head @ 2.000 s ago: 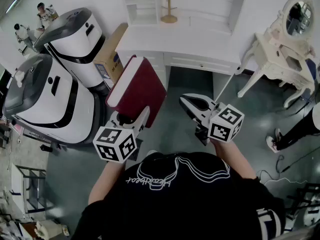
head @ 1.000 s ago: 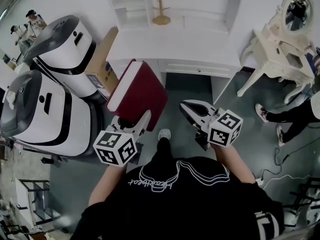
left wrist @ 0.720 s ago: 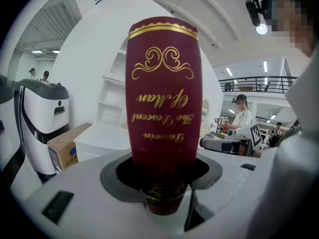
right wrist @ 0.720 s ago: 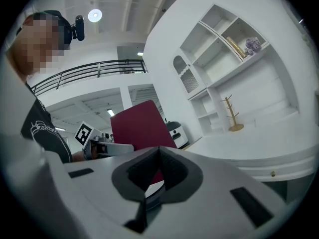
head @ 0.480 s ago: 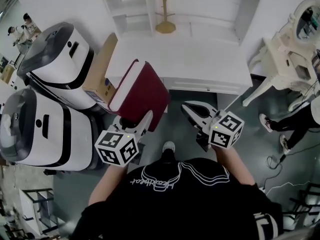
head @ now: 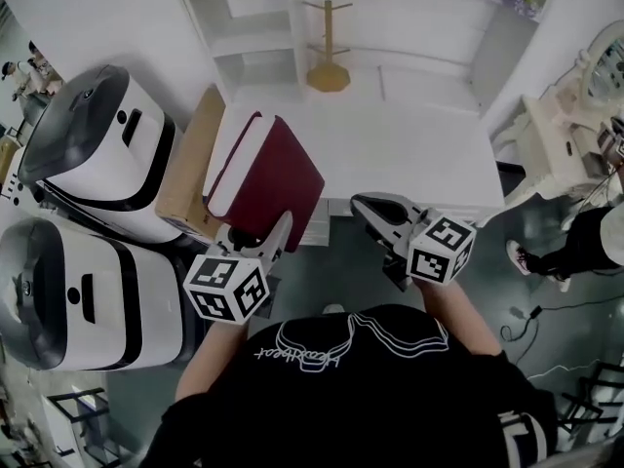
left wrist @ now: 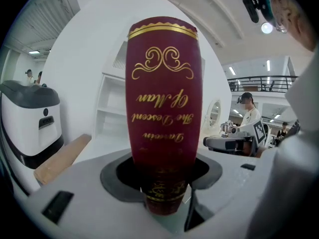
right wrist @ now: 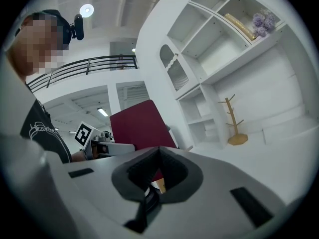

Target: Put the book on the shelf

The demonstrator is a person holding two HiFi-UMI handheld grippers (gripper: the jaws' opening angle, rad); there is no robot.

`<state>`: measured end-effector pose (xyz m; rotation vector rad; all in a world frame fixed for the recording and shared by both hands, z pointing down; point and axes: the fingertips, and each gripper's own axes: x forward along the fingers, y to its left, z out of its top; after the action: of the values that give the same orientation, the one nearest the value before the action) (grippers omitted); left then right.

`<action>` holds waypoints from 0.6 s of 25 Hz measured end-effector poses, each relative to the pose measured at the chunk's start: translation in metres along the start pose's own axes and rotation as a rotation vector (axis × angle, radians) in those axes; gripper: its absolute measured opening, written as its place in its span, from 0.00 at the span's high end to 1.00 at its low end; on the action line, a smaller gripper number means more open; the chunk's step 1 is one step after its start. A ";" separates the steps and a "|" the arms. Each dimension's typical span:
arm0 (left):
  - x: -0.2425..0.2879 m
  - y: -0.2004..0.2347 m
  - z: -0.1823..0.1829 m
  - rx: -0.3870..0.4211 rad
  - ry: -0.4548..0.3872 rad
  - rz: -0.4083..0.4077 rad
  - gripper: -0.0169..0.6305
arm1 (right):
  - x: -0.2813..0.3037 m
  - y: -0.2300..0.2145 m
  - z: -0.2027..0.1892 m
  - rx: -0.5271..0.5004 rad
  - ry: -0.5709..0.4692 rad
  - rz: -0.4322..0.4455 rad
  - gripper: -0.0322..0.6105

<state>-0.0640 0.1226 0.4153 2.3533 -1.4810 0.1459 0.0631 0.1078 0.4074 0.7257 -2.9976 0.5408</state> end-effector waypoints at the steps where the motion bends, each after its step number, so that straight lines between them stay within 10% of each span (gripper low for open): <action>1: 0.005 0.007 0.004 0.002 -0.003 0.001 0.65 | 0.007 -0.003 0.004 -0.004 0.000 0.001 0.94; 15: 0.035 0.053 0.043 0.000 -0.052 0.042 0.65 | 0.054 -0.033 0.023 -0.014 0.009 0.047 0.94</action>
<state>-0.0998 0.0568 0.3977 2.3433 -1.5553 0.0956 0.0311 0.0492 0.4017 0.6515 -3.0145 0.5225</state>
